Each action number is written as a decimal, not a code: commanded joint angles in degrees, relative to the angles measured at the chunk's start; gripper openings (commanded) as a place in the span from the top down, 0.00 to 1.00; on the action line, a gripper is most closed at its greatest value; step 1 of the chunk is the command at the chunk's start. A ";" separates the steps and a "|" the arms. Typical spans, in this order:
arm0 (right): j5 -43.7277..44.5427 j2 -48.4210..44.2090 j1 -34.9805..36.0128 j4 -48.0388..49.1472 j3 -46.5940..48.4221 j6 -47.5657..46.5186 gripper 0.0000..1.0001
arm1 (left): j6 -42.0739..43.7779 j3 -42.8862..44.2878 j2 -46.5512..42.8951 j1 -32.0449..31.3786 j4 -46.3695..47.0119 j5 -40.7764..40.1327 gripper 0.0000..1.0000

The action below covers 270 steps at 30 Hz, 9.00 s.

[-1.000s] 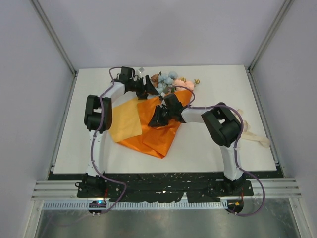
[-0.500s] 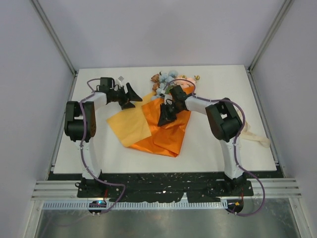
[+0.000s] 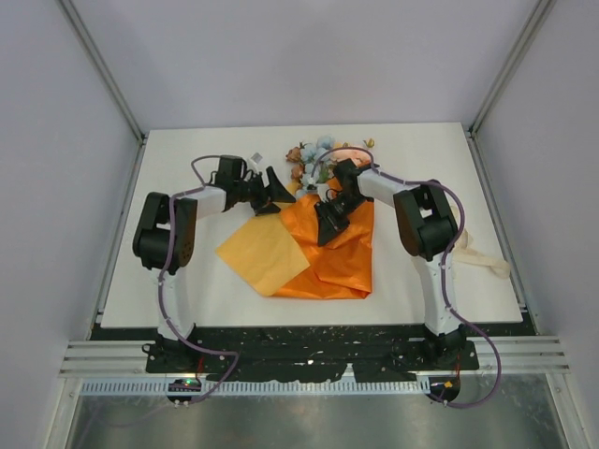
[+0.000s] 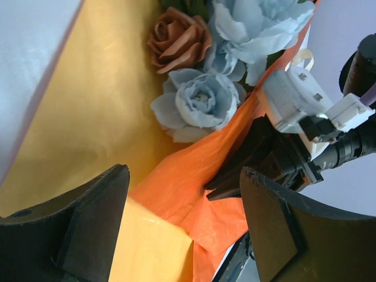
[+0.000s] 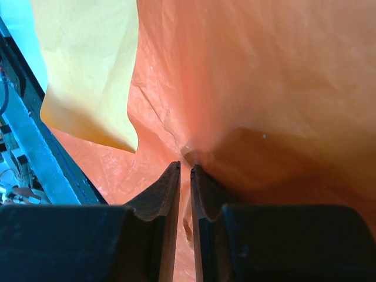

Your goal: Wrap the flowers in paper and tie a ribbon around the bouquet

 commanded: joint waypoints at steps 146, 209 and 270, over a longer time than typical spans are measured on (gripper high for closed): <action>12.34 12.60 -15.22 74.40 -2.62 75.52 0.14 | 23.89 -2.28 2.95 -4.61 -33.79 -4.47 1.00; 3.75 -17.01 9.03 50.66 -29.51 45.28 0.69 | 3.34 -13.87 -4.69 0.58 -6.30 -2.28 0.74; 1.18 -0.50 11.23 50.32 -29.07 53.72 0.79 | -14.33 -42.60 -35.00 17.02 18.86 -5.88 0.00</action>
